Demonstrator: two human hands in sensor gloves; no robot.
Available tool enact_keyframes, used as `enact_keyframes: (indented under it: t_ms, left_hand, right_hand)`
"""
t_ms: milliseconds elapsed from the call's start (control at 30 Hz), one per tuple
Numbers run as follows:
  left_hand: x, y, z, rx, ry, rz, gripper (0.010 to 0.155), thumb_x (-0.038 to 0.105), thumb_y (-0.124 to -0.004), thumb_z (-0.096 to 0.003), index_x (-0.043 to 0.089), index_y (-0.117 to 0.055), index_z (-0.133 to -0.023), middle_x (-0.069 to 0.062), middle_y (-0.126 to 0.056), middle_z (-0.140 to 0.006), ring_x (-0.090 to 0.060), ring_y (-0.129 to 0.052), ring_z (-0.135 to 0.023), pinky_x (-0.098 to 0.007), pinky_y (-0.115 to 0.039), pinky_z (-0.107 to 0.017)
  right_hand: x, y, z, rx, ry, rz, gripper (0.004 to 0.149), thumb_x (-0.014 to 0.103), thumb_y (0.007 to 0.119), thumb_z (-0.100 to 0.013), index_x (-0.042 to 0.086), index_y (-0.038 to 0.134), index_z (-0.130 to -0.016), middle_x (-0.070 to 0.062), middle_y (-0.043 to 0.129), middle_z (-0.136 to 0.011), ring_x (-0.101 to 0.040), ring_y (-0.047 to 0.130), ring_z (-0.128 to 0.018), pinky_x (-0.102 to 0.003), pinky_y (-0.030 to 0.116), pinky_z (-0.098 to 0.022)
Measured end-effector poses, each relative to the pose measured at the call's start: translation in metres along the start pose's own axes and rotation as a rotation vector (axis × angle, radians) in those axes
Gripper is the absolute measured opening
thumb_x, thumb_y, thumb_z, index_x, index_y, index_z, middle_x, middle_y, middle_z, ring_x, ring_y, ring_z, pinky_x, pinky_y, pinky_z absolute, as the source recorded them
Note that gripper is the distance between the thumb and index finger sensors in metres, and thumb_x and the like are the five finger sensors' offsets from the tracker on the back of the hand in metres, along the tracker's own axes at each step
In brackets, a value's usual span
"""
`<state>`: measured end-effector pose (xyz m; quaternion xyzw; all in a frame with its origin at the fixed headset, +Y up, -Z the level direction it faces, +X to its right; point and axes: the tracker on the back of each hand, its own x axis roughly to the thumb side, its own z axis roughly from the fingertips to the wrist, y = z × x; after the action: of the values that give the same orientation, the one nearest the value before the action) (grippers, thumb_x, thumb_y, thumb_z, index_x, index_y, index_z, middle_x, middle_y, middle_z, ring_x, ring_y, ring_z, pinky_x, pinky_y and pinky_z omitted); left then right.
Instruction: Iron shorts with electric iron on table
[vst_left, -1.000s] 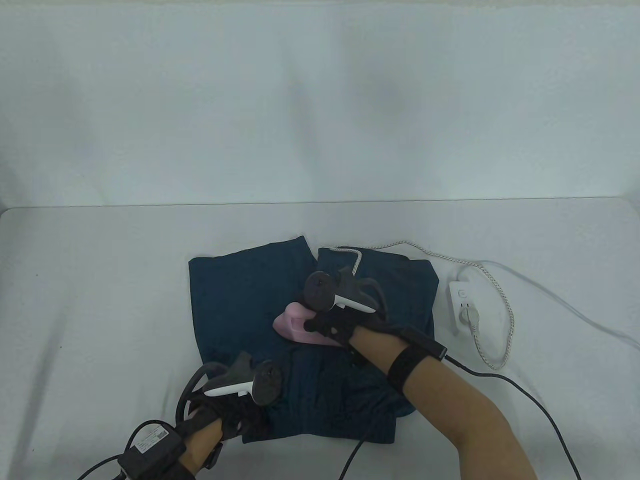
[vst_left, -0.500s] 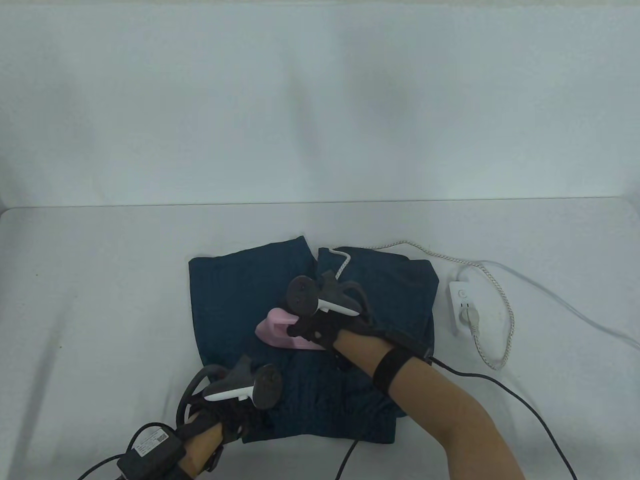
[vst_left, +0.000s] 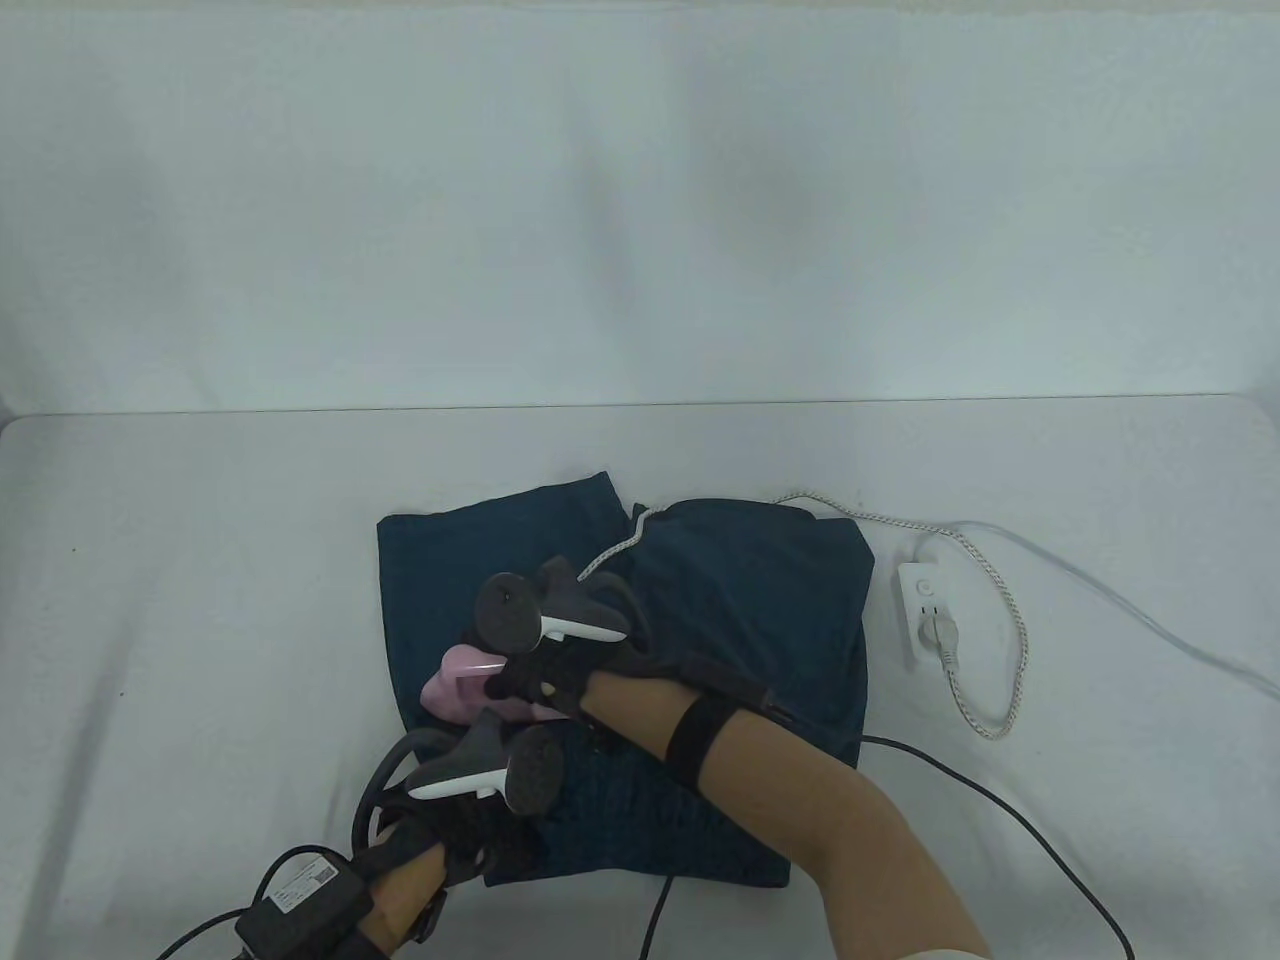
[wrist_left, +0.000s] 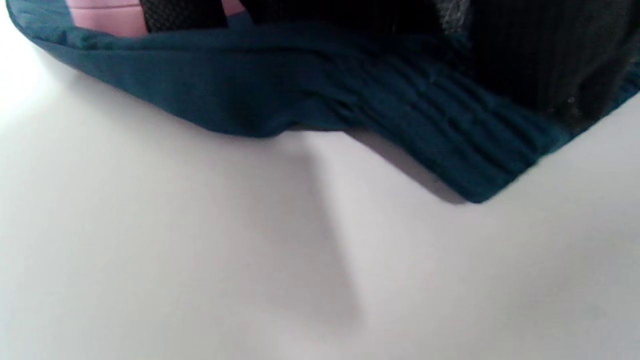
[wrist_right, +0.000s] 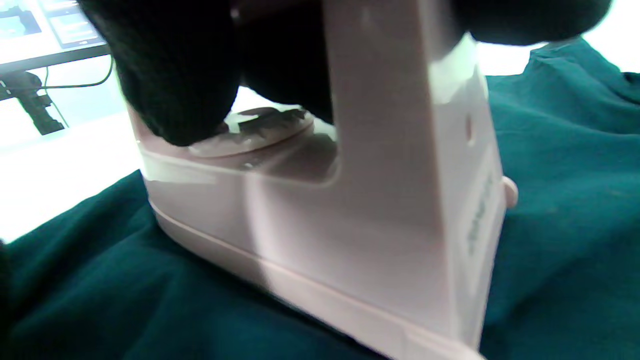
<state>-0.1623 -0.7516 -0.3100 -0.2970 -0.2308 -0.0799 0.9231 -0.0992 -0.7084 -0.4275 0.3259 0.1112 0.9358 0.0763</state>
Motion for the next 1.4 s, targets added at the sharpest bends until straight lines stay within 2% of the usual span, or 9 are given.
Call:
enact_keyframes:
  t_ms: [333,1133,1400]
  left_hand:
    - [0.0,0.0,0.0,-0.003,0.0,0.0,0.073,0.059,-0.085,-0.0382,0.042,-0.053,-0.101,0.011,-0.059,-0.102,-0.02,-0.073,-0.086,-0.057,-0.058,-0.073]
    - [0.0,0.0,0.0,-0.002,0.004,-0.001,0.073,0.06,-0.085,-0.0383,0.043,-0.052,-0.101,0.012,-0.059,-0.102,-0.019,-0.073,-0.086,-0.056,-0.059,-0.072]
    - [0.0,0.0,0.0,-0.002,0.004,-0.002,0.072,0.06,-0.085,-0.0383,0.043,-0.052,-0.101,0.012,-0.059,-0.102,-0.019,-0.073,-0.086,-0.056,-0.059,-0.072]
  right_hand:
    - [-0.003,0.001,0.007,0.008,-0.001,0.006,0.063,0.049,0.095,-0.041,0.039,0.07,-0.098,0.013,0.091,-0.07,-0.007,0.099,-0.05,-0.04,0.085,-0.025]
    - [-0.076,-0.006,0.087,0.008,0.136,0.0,0.063,0.049,0.095,-0.041,0.039,0.07,-0.098,0.013,0.091,-0.07,-0.008,0.099,-0.05,-0.041,0.085,-0.025]
    - [-0.08,-0.006,0.09,0.004,0.147,-0.003,0.063,0.049,0.095,-0.041,0.039,0.07,-0.098,0.013,0.091,-0.07,-0.008,0.099,-0.05,-0.041,0.085,-0.026]
